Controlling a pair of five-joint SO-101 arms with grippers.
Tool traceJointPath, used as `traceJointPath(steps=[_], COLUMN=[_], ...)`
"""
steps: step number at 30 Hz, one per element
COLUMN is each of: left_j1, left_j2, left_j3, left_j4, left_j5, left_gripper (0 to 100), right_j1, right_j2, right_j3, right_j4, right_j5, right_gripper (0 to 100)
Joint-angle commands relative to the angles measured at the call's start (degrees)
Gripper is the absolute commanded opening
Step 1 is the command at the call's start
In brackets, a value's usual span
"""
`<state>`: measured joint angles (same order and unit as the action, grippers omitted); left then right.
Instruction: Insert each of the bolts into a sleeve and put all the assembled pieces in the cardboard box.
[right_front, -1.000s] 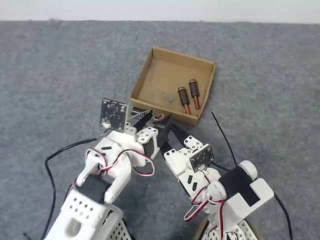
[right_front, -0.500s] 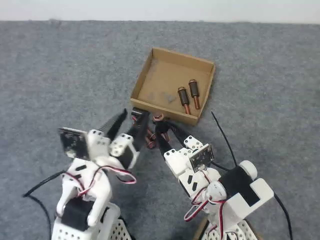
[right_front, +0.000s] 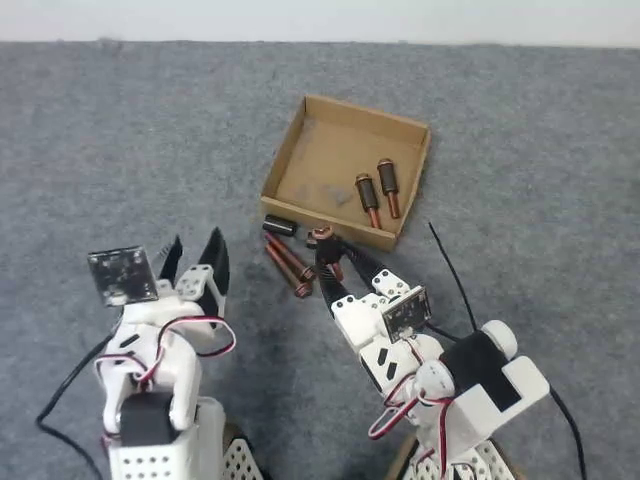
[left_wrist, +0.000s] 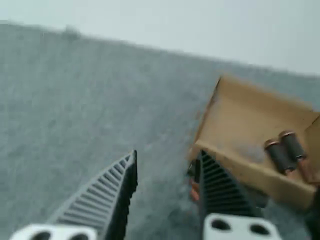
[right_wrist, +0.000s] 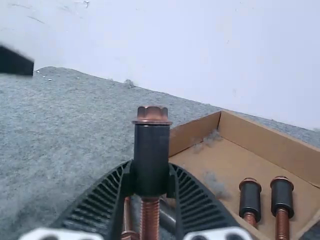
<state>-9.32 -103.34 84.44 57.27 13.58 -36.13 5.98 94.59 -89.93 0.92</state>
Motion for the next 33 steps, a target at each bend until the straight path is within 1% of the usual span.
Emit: traceJointPath(steps=[1,3,6,8,11,12,13,17,22,25,33], left_j1=[-4.5,-6.1,-6.4,-6.9,-6.9,-6.9,-7.0,-7.3,-7.3,-7.3,-7.3], left_j2=[-0.8,-0.8,-0.8,-0.9,-1.0,-1.0,-1.0,-1.0,-1.0,-1.0,-1.0], left_j3=[3.7,6.4,12.1,11.8,12.1,12.1,12.1,12.1,12.1,12.1,12.1], left_j4=[0.5,0.5,0.6,0.7,0.8,0.8,0.9,0.9,0.9,0.9,0.7], left_j5=[-1.3,-1.3,-1.4,-1.2,-1.2,-1.2,-1.3,-1.5,-1.6,-1.6,-1.6], left_gripper=[18,18,18,17,7,2,0,2,2,2,2], right_j1=[1.1,1.1,1.2,1.2,1.5,2.2,3.2,6.7,8.6,8.7,8.7], right_j2=[-0.5,-0.5,-0.5,-0.5,-0.5,-0.5,-0.5,-0.6,-0.5,-0.6,-1.0], right_j3=[0.7,0.7,0.7,0.7,0.7,0.6,0.4,-3.1,-9.0,-13.7,-28.7], right_j4=[-0.6,-0.6,-0.6,-0.6,-0.6,-0.6,-1.0,-0.6,0.0,4.4,23.3], right_j5=[1.1,1.1,1.1,1.2,1.4,1.4,1.4,1.2,1.5,1.6,1.6], right_gripper=[0.6,0.6,0.6,0.6,0.6,0.6,0.6,0.6,0.6,0.6,0.6])
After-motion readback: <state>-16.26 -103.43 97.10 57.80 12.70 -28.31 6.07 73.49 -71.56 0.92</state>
